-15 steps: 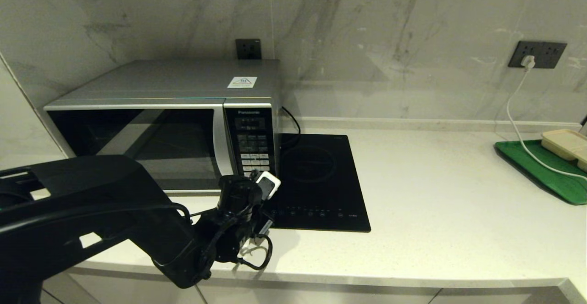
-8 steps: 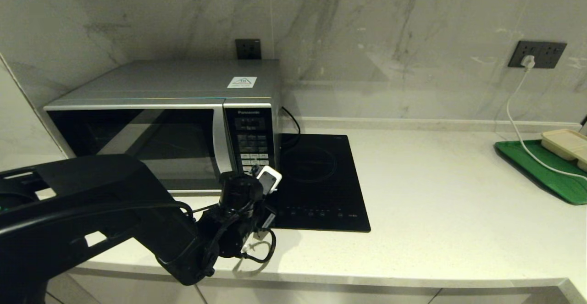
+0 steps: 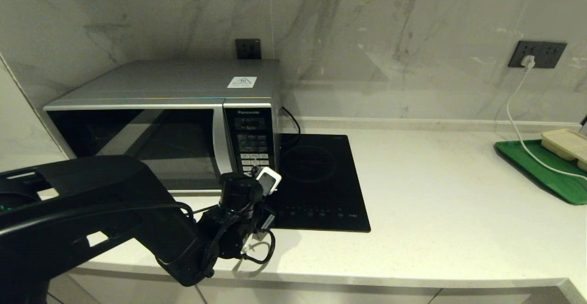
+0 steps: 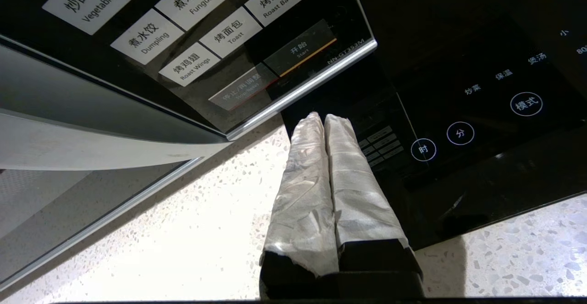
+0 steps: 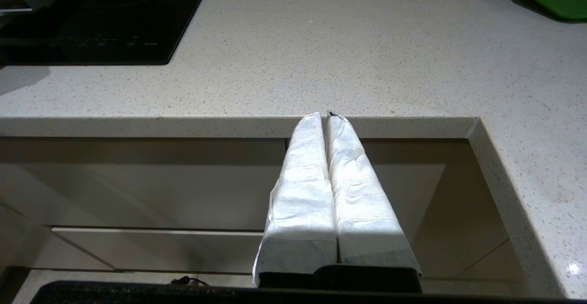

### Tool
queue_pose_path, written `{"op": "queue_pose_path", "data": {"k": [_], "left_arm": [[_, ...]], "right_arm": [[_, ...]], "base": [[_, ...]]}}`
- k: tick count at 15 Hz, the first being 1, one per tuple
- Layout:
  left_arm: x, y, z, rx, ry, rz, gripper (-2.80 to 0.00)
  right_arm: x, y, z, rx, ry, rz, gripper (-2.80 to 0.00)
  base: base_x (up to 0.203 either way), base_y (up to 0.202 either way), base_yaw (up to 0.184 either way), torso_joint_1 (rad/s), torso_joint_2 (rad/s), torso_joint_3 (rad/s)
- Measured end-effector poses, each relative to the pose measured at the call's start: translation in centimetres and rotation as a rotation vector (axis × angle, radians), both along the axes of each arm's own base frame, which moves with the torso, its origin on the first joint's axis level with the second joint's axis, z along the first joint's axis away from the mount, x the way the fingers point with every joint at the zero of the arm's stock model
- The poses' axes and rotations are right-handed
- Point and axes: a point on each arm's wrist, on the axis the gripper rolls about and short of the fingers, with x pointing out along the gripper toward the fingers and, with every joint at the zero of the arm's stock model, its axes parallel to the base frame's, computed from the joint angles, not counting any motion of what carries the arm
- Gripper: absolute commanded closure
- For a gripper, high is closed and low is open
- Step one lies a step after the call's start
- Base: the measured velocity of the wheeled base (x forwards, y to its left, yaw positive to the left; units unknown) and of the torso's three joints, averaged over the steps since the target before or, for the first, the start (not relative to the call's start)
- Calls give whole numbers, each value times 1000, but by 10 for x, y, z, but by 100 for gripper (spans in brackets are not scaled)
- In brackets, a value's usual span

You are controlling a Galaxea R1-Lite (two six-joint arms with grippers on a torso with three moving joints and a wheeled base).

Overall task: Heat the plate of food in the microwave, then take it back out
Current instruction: Open the microwave oven

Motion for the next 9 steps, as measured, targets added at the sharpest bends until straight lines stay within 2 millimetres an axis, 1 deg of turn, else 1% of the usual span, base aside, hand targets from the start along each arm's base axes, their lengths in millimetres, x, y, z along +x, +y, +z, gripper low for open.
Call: {"op": "queue_pose_path", "data": {"k": [3, 5, 7, 9], "left_arm": [[0, 0, 1, -1, -1, 1, 0], [-7, 1, 4, -2, 0, -2, 0], [-21, 2, 13, -4, 0, -21, 0], [-42, 10, 30, -10, -3, -39, 0]], "right_arm": [[0, 0, 0, 0, 1, 0, 0], [0, 0, 0, 0, 1, -1, 0], [0, 0, 0, 0, 1, 0, 0], [0, 0, 0, 0, 1, 0, 0]], "base": [[0, 0, 0, 0, 0, 0], [0, 0, 0, 0, 0, 0], [0, 0, 0, 0, 0, 0], [0, 0, 0, 0, 0, 0]]}}
